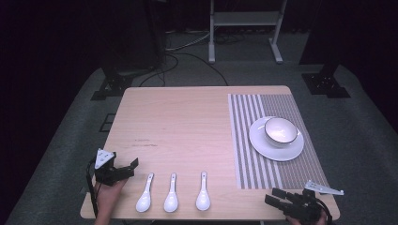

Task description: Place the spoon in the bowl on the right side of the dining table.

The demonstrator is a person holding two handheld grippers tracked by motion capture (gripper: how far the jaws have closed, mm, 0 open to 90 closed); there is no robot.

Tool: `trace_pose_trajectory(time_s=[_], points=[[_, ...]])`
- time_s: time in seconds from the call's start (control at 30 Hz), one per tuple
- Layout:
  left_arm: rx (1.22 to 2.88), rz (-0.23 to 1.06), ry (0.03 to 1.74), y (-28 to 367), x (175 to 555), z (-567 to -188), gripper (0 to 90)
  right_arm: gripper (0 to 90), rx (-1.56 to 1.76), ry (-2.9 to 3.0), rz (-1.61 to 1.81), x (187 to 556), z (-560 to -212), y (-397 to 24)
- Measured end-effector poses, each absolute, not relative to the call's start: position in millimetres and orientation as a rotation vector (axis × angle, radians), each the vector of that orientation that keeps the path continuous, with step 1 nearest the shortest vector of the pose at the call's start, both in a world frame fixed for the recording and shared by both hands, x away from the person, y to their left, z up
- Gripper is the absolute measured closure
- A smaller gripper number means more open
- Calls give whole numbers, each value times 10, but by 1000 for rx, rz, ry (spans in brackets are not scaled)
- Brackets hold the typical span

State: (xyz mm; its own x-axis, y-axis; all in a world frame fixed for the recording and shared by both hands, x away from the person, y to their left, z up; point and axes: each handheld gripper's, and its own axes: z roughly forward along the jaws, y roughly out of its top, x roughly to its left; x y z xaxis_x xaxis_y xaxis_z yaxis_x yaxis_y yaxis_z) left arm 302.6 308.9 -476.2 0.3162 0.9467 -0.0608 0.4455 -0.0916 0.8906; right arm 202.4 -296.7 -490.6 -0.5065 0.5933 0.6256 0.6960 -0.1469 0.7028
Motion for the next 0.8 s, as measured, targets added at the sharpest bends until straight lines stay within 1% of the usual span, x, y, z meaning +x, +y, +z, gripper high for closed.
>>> trace_pose_trajectory(time_s=[0.5, 0.8], points=[[1693, 710, 1271, 3090, 3023, -4762, 5, 278, -1455, -2019, -1708, 2118, -4855, -2820], [1699, 711, 1266, 3085, 3023, -4762, 6, 270, -1373, -2067, -1654, 2214, -4792, -2583]])
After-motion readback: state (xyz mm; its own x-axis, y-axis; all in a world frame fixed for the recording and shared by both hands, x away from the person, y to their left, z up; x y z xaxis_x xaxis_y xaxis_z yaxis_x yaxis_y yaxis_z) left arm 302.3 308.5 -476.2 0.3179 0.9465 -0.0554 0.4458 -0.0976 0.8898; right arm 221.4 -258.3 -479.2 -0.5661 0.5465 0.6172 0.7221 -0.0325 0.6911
